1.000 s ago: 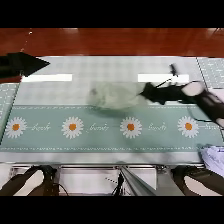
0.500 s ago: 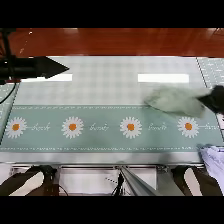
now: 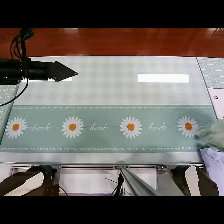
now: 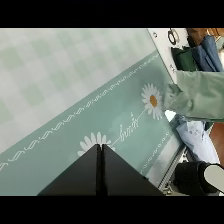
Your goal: Fold the shirts.
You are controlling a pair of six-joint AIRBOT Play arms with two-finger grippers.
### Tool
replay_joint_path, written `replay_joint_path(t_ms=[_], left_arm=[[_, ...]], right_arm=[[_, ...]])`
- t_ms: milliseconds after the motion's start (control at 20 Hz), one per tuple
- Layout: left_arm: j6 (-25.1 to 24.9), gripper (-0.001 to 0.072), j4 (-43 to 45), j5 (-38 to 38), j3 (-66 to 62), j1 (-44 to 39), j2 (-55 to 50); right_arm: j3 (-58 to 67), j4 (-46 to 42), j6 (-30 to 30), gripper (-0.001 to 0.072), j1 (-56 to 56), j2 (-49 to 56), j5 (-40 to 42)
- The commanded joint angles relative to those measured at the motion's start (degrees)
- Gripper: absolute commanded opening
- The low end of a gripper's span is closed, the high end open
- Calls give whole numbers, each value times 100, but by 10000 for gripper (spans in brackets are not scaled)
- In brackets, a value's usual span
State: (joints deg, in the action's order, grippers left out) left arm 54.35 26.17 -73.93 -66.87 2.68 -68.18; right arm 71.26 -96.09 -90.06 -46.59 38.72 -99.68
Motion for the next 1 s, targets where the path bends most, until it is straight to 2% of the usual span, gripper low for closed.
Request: replay_joint_path(t_ms=[0, 200, 350, 650, 900, 950], left_arm=[[-190, 25, 0, -4, 0, -7, -20], [-358, 25, 0, 0, 0, -4, -31], [-592, 25, 2, 76, 0, 0, -33], [-592, 25, 2, 800, 0, 262, -33], [-595, 25, 4, 896, 0, 778, -33], [-592, 25, 4, 896, 0, 905, -33]], right_arm=[[216, -1154, -122, 27, -111, 111, -562], [216, -2065, -216, 27, -111, 109, -667], [214, -2240, -179, 27, -111, 111, -667], [-227, -2538, 28, 27, -111, 105, -669], [-490, -2728, 232, 28, -111, 85, -669], [-496, -2756, 313, 54, -111, 68, -669]])
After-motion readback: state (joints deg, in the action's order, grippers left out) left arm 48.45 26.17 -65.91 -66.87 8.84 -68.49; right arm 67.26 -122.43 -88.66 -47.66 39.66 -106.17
